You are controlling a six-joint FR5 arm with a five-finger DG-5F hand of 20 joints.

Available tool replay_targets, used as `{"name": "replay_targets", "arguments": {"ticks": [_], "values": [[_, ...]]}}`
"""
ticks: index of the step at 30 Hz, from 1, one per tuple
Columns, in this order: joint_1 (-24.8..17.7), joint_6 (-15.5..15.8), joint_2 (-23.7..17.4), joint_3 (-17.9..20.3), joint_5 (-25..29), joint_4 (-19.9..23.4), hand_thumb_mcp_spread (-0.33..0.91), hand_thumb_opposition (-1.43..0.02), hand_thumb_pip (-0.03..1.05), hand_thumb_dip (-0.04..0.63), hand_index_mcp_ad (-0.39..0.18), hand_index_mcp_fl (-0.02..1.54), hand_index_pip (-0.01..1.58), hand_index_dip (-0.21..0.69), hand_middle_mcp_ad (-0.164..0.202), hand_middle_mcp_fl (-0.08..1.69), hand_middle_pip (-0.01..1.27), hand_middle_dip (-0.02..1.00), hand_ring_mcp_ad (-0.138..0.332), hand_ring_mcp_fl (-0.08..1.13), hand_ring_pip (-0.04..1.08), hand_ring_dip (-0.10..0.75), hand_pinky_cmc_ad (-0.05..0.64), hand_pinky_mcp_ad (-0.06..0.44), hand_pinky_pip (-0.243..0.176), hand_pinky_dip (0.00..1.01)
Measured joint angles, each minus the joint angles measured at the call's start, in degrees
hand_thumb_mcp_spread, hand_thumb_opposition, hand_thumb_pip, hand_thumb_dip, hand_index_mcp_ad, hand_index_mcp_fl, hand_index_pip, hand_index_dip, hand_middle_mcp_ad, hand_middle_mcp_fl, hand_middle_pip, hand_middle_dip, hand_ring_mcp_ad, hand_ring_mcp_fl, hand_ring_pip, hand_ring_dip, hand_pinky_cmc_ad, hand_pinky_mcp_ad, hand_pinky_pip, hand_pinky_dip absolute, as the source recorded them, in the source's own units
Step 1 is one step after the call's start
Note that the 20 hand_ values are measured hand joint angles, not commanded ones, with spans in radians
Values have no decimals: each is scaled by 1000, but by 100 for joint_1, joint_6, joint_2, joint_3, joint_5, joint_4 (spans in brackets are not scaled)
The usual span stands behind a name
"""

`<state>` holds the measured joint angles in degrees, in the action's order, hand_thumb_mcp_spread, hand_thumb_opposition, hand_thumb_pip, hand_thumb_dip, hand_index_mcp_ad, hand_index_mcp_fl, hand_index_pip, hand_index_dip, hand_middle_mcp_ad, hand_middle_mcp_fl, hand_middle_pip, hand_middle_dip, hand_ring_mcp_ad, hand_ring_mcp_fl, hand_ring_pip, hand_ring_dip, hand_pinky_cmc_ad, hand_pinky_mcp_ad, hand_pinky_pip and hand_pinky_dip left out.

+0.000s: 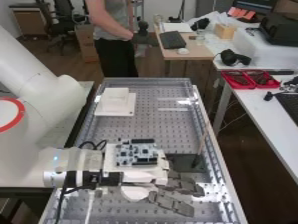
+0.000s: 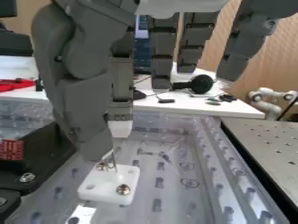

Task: Grab the paper clip and place it in the clear container

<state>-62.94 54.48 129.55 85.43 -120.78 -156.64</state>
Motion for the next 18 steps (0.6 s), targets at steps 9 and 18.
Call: {"name": "replay_targets", "arguments": {"ticks": [9,18], "values": [[-3,20,-9,54,28,-3,557,-880,445,253,-161,487,1091,87,68,295,129,304,68,113,131,86,330,278,99,195],[-7,8,5,34,17,-1,560,-880,447,253,-164,557,1145,87,68,295,129,304,68,113,131,86,330,278,99,195]]}}
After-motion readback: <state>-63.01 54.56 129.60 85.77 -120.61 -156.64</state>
